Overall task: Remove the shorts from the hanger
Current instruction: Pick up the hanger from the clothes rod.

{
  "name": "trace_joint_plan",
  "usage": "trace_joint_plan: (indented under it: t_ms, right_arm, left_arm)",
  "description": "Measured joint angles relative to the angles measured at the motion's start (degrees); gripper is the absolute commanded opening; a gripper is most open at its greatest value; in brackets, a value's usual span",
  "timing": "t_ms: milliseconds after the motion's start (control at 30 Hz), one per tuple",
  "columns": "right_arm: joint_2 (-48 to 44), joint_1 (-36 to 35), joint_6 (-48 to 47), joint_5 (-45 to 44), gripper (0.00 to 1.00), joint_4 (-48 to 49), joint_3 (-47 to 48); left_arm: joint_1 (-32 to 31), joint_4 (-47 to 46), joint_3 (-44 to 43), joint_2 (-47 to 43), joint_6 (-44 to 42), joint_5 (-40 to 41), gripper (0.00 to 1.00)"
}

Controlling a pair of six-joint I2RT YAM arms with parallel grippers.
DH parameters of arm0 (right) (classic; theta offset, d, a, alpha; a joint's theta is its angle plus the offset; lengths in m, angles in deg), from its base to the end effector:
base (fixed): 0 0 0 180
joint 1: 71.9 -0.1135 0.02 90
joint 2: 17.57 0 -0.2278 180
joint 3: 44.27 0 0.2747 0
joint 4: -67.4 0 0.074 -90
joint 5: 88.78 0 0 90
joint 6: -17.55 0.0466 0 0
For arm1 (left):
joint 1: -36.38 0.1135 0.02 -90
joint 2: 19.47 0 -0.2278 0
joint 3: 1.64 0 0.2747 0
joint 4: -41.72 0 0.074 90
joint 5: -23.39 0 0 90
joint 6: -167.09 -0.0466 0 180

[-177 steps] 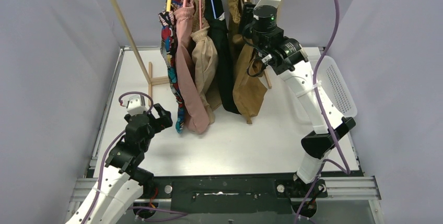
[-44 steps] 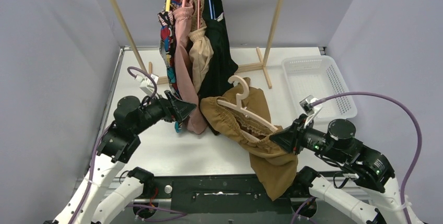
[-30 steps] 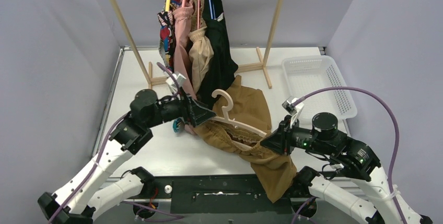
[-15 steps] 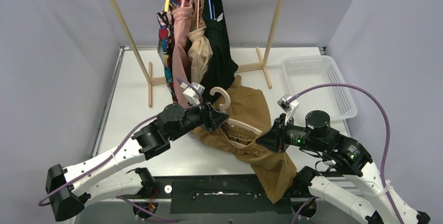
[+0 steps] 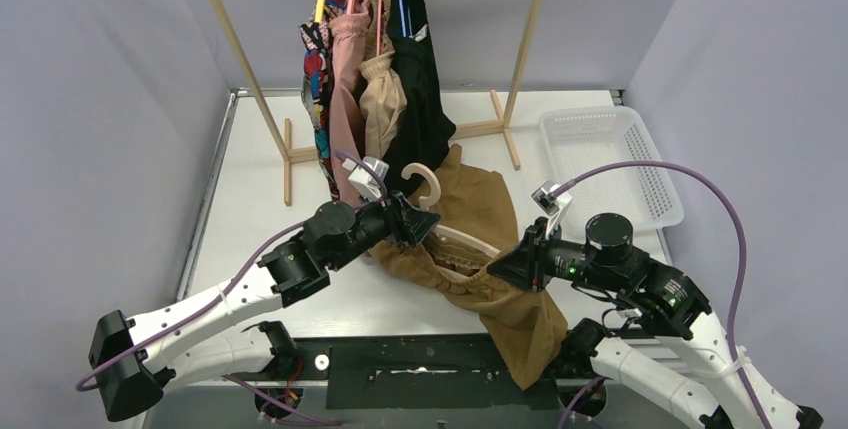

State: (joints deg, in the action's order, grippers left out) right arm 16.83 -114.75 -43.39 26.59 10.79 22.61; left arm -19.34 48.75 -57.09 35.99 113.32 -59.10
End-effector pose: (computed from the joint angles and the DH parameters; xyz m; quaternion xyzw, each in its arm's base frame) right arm 0.1109 0.1301 0.3422 -0.2168 0.7985 0.4606 0.3211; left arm 0.1655 -0.2319 0.2864 0.0838 0.7441 -0.4411 0.4946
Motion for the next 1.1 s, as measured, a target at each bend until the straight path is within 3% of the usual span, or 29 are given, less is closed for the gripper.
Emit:
trace_joint_plan:
  t_ms: [100,400,600,633,733,800,900,1033,1100]
  right_arm:
    - [0.0,0.0,0.2,0.6,0.00,0.7,-0.5]
    - [-0.6,0.0,0.8,1.7,0.00,1.9,-1.7]
    - [-1.0,0.0,1.6,2.5,0.00,3.4,-2.5]
    - [-1.0,0.0,1.6,2.6,0.00,3.4,-2.6]
    - [-1.0,0.0,1.6,2.5,0.08,3.1,-2.8]
    - [-1.0,0.0,1.6,1.9,0.20,3.0,-2.8]
    - [-1.0,-0.1,1.9,0.1,0.50,2.3,-2.5]
    - [-1.0,-0.3,2.5,-5.9,0.75,0.0,1.0]
    - [-1.5,-0.3,3.1,-9.0,0.82,-0.7,3.0]
  left_arm:
    - [0.0,-1.2,0.6,0.0,0.5,0.2,0.38]
    - [-0.1,-2.8,2.2,-1.1,0.8,0.6,0.29]
    - [-0.2,-3.7,2.2,-1.1,-1.2,-1.0,0.00]
    - [-0.2,-3.7,2.2,-0.9,-1.6,-1.3,0.00]
    - [-0.1,-3.7,2.2,-0.5,-2.1,-1.6,0.00]
    - [-0.1,-3.4,2.1,-0.5,-2.2,-1.6,0.00]
    - [-0.1,-0.1,0.4,-0.5,-2.2,-1.3,0.00]
    - [-0.1,7.6,-3.6,-1.3,-0.5,-0.5,0.00]
    - [-0.1,11.9,-7.0,-1.7,0.7,-0.2,0.00]
